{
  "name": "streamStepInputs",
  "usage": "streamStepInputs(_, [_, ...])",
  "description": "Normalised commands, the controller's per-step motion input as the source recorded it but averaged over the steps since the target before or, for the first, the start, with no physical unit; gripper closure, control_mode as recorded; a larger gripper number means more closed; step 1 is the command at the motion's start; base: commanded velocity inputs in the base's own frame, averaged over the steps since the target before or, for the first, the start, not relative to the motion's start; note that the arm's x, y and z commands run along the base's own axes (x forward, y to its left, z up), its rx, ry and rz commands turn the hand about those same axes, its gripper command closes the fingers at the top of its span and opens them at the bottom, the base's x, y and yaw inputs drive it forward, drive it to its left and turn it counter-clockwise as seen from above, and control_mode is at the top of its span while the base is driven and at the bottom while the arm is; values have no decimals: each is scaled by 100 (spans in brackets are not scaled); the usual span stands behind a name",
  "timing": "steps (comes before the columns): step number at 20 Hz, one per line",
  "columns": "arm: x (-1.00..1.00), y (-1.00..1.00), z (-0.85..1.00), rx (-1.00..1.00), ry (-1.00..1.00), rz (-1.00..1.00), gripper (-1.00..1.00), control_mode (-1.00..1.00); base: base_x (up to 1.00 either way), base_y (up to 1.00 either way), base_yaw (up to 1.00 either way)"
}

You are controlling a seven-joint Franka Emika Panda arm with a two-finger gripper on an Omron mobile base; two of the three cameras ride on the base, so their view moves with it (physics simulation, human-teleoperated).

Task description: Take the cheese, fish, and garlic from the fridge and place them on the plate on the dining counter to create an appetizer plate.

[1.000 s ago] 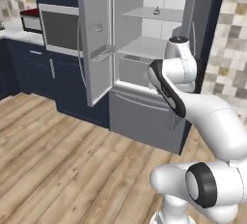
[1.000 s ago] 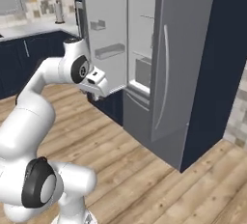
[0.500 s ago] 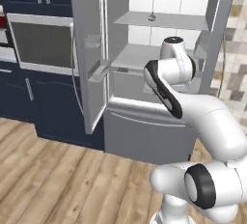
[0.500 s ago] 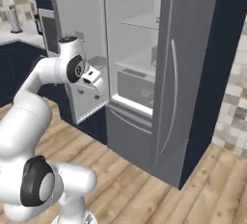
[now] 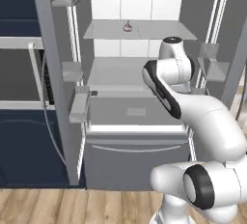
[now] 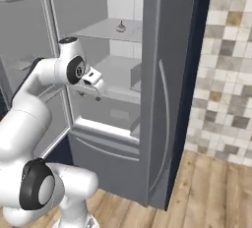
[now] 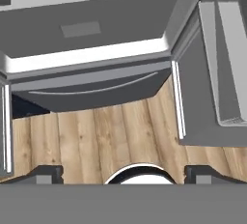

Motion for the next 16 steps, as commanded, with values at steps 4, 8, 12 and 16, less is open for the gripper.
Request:
streamStepInputs(4, [0,0,0,0,0,0,-100,100,100,41,-39])
streamStepInputs(8, [0,0,0,0,0,0,-100,100,100,37,-21])
streamStepInputs(12, [11,3,15,0,-2,1,-100,-100,46,14,-1])
streamStepInputs(16, [-71,12,64,-3,-33,22,-100,-100,0,0,0])
